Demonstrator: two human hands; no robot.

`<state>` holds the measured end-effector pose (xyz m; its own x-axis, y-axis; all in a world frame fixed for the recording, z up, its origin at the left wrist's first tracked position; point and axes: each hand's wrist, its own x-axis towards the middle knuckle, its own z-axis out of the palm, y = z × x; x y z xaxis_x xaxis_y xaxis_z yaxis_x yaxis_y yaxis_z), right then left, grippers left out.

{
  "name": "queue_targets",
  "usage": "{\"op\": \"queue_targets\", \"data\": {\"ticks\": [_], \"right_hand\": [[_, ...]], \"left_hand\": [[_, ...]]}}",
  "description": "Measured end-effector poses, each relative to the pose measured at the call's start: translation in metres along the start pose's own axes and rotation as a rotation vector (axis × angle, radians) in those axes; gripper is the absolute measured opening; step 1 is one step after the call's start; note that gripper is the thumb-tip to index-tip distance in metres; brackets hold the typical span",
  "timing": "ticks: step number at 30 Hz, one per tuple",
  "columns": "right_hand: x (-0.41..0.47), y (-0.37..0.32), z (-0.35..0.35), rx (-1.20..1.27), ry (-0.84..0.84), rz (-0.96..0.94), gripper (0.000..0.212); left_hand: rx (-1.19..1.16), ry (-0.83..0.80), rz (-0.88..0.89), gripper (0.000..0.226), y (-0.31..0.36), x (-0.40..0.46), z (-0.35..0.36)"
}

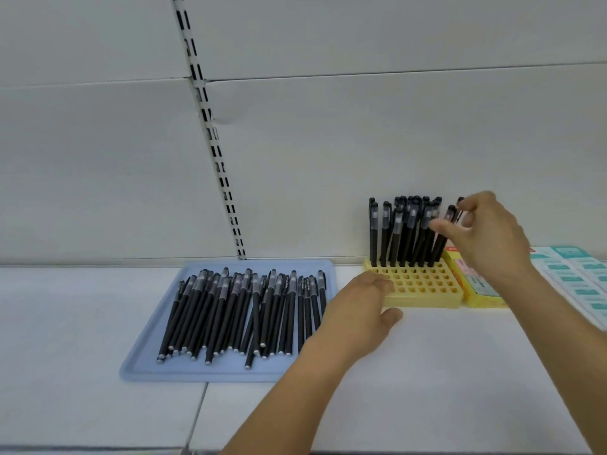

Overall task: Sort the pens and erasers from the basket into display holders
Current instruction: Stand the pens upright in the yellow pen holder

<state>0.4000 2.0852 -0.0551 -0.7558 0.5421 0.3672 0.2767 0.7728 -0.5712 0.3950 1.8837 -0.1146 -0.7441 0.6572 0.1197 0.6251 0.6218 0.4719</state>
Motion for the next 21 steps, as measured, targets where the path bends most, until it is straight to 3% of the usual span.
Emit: {"op": "queue_targets", "data": {"ticks": [1,3,5,8,12,16,21], "right_hand": [[-0.010,-0.005,-0.002,0.013,0.068,0.020,0.049],[-0.035,-0.020,0.001,0.088,0.127,-0.028,0.039],[-0.059,-0.040,0.014,0.073,-0.036,-0.131,0.021],[-0.089,-0.074,0.043,-0.153,-0.421,-0.288,0.028],[-0.099,-0.100,0.074,-0.387,-0.538,-0.387,0.044],[-0.095,-0.109,0.086,-0.392,-0.618,-0.312,0.041],[-0.088,-0.111,0.094,-0.166,-0.769,-0.069,0.032]], "left_hand": [[-0.013,0.071,-0.016,0.050,-0.003,-0.008,-0.007],[0.048,0.244,-0.122,0.049,-0.015,-0.026,-0.023],[0.236,0.351,-0.285,0.050,-0.035,-0.045,-0.040],[0.390,0.226,-0.557,0.068,-0.064,-0.063,-0.056],[0.257,0.079,-0.651,0.094,-0.073,-0.063,-0.059],[0.185,0.055,-0.666,0.083,-0.078,-0.056,-0.063],[-0.006,-0.027,-0.729,0.054,-0.082,-0.051,-0.076]]}}
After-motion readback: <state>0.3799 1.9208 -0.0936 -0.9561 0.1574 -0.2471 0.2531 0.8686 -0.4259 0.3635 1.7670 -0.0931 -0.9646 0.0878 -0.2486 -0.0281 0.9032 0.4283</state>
